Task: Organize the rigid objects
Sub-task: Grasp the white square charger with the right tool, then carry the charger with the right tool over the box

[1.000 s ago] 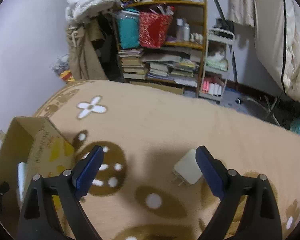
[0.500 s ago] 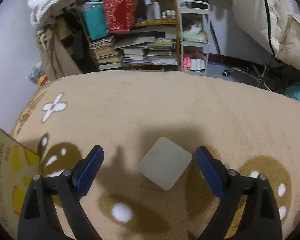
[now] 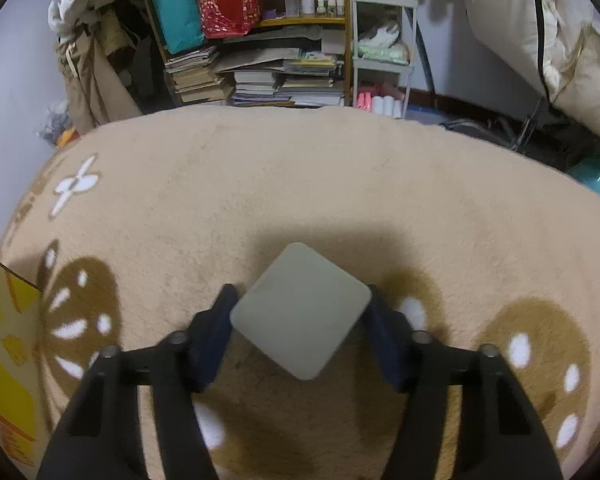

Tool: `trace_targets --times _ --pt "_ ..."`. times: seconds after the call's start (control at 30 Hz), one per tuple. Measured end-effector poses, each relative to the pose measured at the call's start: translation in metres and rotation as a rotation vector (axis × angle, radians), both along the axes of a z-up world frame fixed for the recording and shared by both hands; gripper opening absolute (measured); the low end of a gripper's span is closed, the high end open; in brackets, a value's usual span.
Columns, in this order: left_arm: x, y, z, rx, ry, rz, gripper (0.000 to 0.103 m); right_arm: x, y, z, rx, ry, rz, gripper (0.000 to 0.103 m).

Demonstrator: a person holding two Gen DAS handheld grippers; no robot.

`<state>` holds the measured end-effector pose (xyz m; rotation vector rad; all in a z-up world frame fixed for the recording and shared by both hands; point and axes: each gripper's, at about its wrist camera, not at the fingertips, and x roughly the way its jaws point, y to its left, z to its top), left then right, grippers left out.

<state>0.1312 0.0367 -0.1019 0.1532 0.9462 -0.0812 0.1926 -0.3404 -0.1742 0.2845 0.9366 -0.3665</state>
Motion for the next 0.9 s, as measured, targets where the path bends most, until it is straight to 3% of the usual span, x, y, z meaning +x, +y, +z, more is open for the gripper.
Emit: trace_targets --times 0.23,0.5,0.9 --pt "-0.001 -0.002 -0.001 0.002 0.002 -0.003 0.011 -0.007 0.003 0.003 -0.054 0.002 0.014 0.065" --pt "-0.003 -0.005 -0.001 0.0 0.003 0.001 0.011 -0.021 0.019 0.018 -0.045 -0.053 0.088 0.065" --pt "-0.003 -0.005 -0.001 -0.001 0.004 0.001 0.011 -0.036 0.075 0.067 0.059 -0.222 0.219 0.065"
